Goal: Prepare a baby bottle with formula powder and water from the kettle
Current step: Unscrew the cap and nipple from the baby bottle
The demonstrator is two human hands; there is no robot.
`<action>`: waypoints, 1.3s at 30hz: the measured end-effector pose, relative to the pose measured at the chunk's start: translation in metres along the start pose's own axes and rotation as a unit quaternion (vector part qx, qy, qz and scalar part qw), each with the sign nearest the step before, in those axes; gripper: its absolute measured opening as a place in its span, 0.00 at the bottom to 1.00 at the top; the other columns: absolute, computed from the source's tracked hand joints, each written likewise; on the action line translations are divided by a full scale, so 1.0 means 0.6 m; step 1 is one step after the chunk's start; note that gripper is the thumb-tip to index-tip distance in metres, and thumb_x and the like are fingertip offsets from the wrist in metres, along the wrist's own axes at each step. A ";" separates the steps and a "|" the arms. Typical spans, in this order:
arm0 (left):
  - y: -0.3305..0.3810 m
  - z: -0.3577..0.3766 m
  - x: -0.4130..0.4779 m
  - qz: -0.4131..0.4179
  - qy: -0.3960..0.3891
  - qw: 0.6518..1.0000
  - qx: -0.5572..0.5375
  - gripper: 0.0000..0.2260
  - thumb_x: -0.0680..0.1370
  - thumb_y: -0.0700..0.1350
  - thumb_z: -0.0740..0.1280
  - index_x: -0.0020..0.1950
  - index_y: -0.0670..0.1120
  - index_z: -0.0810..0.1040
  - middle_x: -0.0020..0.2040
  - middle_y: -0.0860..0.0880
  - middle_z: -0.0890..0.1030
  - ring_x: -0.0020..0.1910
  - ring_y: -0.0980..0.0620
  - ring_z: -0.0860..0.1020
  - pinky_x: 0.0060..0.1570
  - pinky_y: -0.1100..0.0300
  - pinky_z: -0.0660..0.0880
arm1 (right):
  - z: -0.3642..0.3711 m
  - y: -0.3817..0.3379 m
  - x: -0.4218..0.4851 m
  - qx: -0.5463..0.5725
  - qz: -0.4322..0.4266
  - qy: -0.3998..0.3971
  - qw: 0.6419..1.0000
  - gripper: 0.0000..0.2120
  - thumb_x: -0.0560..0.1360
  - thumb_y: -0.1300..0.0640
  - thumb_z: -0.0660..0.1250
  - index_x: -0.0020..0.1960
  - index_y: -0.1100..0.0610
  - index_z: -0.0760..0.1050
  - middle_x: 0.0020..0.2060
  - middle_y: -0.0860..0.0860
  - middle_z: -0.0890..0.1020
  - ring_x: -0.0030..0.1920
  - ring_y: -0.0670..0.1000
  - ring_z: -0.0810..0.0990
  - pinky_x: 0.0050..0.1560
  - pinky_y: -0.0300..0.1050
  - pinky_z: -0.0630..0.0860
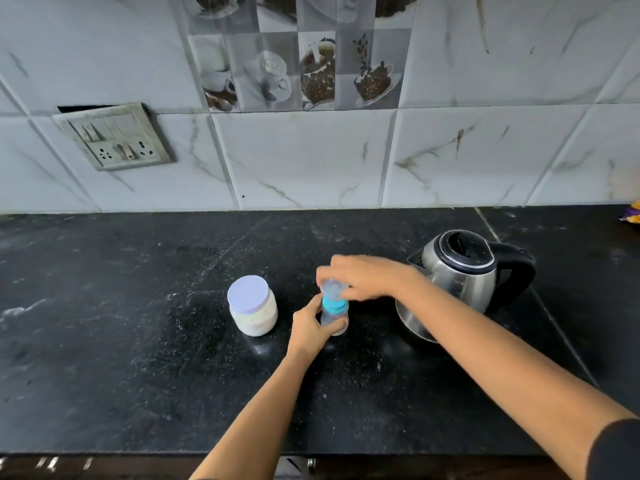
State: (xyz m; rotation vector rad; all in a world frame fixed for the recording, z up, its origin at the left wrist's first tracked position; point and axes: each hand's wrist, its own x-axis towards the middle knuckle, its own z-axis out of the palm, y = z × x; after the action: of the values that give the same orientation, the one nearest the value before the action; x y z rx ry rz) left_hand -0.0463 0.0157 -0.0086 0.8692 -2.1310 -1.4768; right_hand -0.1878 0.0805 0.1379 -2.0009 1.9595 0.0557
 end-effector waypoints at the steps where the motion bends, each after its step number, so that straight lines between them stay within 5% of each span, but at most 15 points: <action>1: 0.000 -0.003 0.001 0.002 -0.007 1.000 0.000 0.22 0.67 0.46 0.77 0.59 0.56 0.76 0.51 0.62 0.81 0.52 0.66 0.78 0.48 0.76 0.70 | -0.012 0.004 -0.008 0.048 -0.002 0.034 0.998 0.17 0.73 0.61 0.64 0.59 0.49 0.67 0.50 0.51 0.71 0.46 0.54 0.75 0.45 0.52 0.75; 3: 0.000 -0.008 0.002 0.002 -0.013 1.000 0.000 0.25 0.67 0.46 0.77 0.63 0.56 0.74 0.53 0.63 0.80 0.54 0.69 0.76 0.49 0.79 0.68 | -0.026 0.009 -0.028 0.147 0.019 0.116 0.982 0.19 0.71 0.60 0.67 0.57 0.48 0.64 0.52 0.47 0.72 0.50 0.49 0.75 0.45 0.46 0.74; 6: -0.003 -0.008 0.000 -0.006 -0.012 1.000 -0.014 0.27 0.68 0.46 0.77 0.64 0.57 0.73 0.55 0.64 0.78 0.55 0.72 0.74 0.49 0.80 0.67 | 0.008 0.005 -0.071 0.274 0.082 0.201 0.937 0.21 0.71 0.46 0.67 0.58 0.44 0.60 0.54 0.40 0.72 0.45 0.37 0.75 0.40 0.33 0.69; 9: -0.008 -0.010 0.002 0.003 -0.020 0.999 -0.031 0.27 0.68 0.45 0.77 0.63 0.58 0.73 0.55 0.65 0.78 0.56 0.71 0.74 0.50 0.80 0.67 | 0.095 -0.008 -0.109 0.409 0.117 0.196 0.884 0.25 0.73 0.40 0.63 0.68 0.33 0.60 0.68 0.32 0.66 0.56 0.26 0.68 0.55 0.33 0.67; 11: -0.014 -0.014 0.005 0.005 -0.034 0.999 -0.033 0.27 0.68 0.44 0.77 0.63 0.59 0.72 0.55 0.66 0.78 0.56 0.72 0.74 0.50 0.80 0.67 | 0.160 -0.018 -0.123 0.461 0.137 0.203 0.853 0.25 0.74 0.44 0.65 0.68 0.32 0.63 0.68 0.32 0.68 0.62 0.30 0.67 0.59 0.40 0.68; 15: -0.022 -0.019 0.010 0.015 -0.050 0.998 -0.031 0.26 0.68 0.45 0.77 0.64 0.56 0.74 0.55 0.63 0.79 0.57 0.70 0.74 0.51 0.79 0.68 | 0.265 -0.031 -0.126 0.482 0.230 0.308 0.788 0.18 0.72 0.56 0.70 0.57 0.45 0.67 0.58 0.44 0.77 0.61 0.46 0.75 0.63 0.58 0.72; 22: -0.034 -0.022 0.015 0.032 -0.063 0.997 -0.030 0.26 0.67 0.48 0.77 0.63 0.59 0.73 0.54 0.66 0.79 0.56 0.71 0.74 0.51 0.79 0.68 | 0.326 -0.045 -0.109 0.442 0.333 0.375 0.744 0.35 0.68 0.58 0.77 0.67 0.49 0.61 0.56 0.49 0.78 0.59 0.49 0.77 0.59 0.40 0.71; 26: -0.039 -0.028 0.019 0.044 -0.067 0.997 -0.023 0.27 0.67 0.49 0.77 0.64 0.58 0.73 0.54 0.66 0.78 0.56 0.72 0.73 0.51 0.80 0.67 | 0.323 -0.047 -0.108 0.404 0.356 0.388 0.748 0.40 0.65 0.54 0.80 0.71 0.55 0.63 0.62 0.48 0.74 0.65 0.49 0.71 0.62 0.40 0.66; 29: -0.040 -0.033 0.020 0.046 -0.064 0.997 -0.027 0.27 0.68 0.48 0.77 0.64 0.58 0.74 0.55 0.65 0.79 0.58 0.70 0.74 0.52 0.78 0.68 | 0.292 -0.076 -0.097 0.183 0.348 0.538 0.746 0.32 0.67 0.44 0.75 0.66 0.55 0.70 0.60 0.48 0.74 0.61 0.47 0.69 0.61 0.40 0.65; 31: -0.038 -0.035 0.018 0.051 -0.066 0.996 -0.032 0.26 0.68 0.49 0.77 0.64 0.58 0.74 0.56 0.63 0.79 0.57 0.69 0.75 0.51 0.78 0.69 | 0.258 -0.096 -0.071 0.087 0.316 0.567 0.756 0.29 0.70 0.38 0.69 0.63 0.56 0.73 0.57 0.49 0.74 0.57 0.46 0.71 0.57 0.38 0.68; 34: -0.034 -0.039 0.015 0.062 -0.067 0.995 -0.039 0.24 0.69 0.51 0.76 0.61 0.65 0.73 0.55 0.64 0.80 0.54 0.69 0.76 0.44 0.79 0.71 | 0.205 -0.104 -0.018 0.165 0.336 0.445 0.814 0.36 0.68 0.35 0.69 0.66 0.57 0.69 0.58 0.52 0.72 0.56 0.49 0.75 0.49 0.44 0.77; 39: -0.037 -0.043 0.020 0.079 -0.064 0.995 -0.017 0.25 0.69 0.50 0.76 0.57 0.73 0.70 0.53 0.72 0.78 0.54 0.69 0.76 0.49 0.78 0.68 | 0.167 -0.089 0.054 0.259 0.361 0.346 0.826 0.30 0.63 0.42 0.77 0.52 0.59 0.69 0.49 0.52 0.71 0.46 0.53 0.77 0.45 0.52 0.77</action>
State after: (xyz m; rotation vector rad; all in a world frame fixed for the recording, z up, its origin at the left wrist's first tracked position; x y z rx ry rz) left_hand -0.0331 -0.0155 -0.0201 0.5940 -2.2027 -1.5190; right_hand -0.1135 0.0756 0.0463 -0.8849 2.6594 -1.0329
